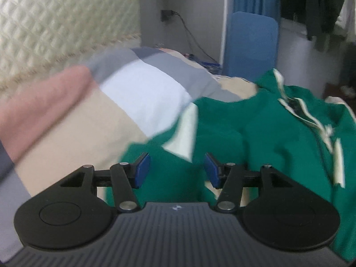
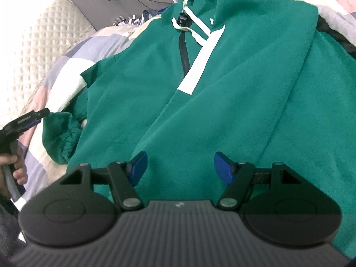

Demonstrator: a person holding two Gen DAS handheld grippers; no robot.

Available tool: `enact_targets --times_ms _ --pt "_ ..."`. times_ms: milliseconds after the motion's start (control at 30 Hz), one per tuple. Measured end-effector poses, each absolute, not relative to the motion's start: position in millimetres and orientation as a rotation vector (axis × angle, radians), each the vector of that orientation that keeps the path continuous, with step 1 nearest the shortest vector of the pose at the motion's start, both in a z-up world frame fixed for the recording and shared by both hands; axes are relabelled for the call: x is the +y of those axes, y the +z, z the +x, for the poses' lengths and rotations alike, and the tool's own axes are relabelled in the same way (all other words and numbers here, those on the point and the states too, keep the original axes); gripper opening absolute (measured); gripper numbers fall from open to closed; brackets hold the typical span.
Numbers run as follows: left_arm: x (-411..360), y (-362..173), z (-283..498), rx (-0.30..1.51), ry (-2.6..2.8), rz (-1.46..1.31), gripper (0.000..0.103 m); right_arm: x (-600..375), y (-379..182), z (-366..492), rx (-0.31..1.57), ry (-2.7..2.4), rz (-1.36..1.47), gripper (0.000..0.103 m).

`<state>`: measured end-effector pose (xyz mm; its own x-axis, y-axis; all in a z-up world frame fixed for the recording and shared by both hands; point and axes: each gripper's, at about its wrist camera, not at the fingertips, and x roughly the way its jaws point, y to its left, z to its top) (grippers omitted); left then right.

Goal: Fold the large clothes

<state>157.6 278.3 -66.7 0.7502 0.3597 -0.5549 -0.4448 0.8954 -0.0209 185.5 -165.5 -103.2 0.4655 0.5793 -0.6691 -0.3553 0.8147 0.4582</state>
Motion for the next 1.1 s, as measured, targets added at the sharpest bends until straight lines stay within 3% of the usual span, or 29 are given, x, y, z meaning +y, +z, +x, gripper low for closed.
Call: enact_targets --times_ms 500,667,900,1000,1100 --pt "242 -103 160 0.770 0.353 -0.100 0.060 -168 -104 185 0.931 0.602 0.295 0.069" --pt "233 -131 178 0.869 0.379 -0.029 0.070 -168 -100 185 0.914 0.597 0.273 0.069" --pt "230 -161 197 0.915 0.451 0.088 0.072 -171 -104 189 0.913 0.576 0.262 0.069" --pt "236 -161 197 0.913 0.457 0.053 0.069 -169 -105 190 0.909 0.572 0.254 0.069" --pt "239 -162 196 0.903 0.458 0.050 0.054 -167 -106 190 0.903 0.577 0.238 0.069"
